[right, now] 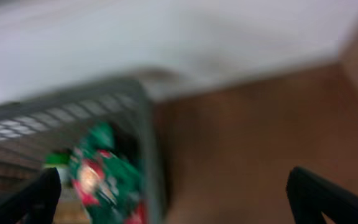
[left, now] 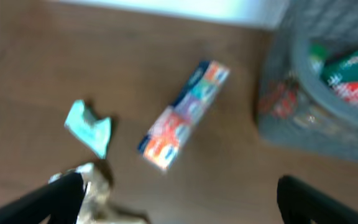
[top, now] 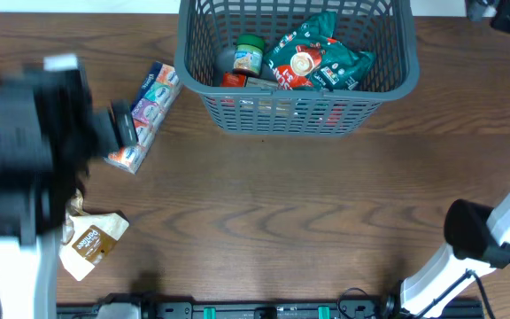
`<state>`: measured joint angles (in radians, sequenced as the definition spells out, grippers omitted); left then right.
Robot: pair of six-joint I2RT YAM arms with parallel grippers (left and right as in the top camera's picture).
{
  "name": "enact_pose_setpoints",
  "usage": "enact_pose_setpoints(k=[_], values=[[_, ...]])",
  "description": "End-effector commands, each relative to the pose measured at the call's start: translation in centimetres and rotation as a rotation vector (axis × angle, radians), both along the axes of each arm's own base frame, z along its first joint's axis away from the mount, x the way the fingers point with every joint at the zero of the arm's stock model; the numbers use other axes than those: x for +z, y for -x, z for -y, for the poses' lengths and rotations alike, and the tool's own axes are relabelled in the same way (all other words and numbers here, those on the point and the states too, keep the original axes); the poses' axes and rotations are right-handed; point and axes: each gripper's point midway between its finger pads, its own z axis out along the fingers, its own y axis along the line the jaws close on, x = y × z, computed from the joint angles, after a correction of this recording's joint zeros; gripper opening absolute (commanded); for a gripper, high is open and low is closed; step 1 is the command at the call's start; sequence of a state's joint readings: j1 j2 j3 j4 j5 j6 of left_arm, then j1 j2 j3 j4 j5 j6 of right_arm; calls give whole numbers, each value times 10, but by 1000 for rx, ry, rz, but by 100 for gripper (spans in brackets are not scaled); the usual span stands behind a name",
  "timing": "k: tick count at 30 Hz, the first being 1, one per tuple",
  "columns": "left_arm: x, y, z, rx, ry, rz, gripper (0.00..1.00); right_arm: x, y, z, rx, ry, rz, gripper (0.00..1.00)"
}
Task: Pack container
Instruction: 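Move the left gripper to the tissue multipack and grasp it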
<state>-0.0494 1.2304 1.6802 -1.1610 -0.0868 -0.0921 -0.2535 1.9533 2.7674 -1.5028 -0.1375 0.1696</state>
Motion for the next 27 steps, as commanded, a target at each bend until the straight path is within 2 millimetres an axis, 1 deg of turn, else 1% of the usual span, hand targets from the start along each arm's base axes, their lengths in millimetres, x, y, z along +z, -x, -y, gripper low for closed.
enact_pose_setpoints(k=[1, 4, 5, 7, 10, 14, 16, 18, 21, 24, 27], values=[[0, -37, -19, 27, -25, -99, 98, -49, -2, 25, -103, -96, -153, 99], [-9, -72, -26, -29, 21, -155, 98, -82, 5, 30, -123, -123, -271, 99], [-14, -83, -27, -65, 26, -166, 98, -94, 7, 31, -128, -129, -313, 99], [-29, -102, -38, -96, 1, -192, 98, -117, 10, 30, -131, -146, -390, 99], [-57, -126, -50, -131, -31, -238, 98, -154, 15, 29, -136, -168, -503, 99], [-97, -153, -52, -182, -53, -303, 98, -195, 22, 27, -137, -193, -615, 99], [-117, -163, -52, -202, -56, -336, 98, -211, 25, 25, -135, -202, -654, 99], [-137, -173, -52, -223, -61, -365, 99, -224, 28, 21, -128, -208, -688, 99], [-166, -184, -52, -264, -74, -410, 99, -235, 30, 13, -112, -210, -721, 99], [-195, -191, -53, -294, -78, -457, 98, -238, 25, 4, -92, -201, -717, 99], [-224, -191, -51, -363, -95, -524, 99, -236, 14, -5, -71, -187, -682, 99]])
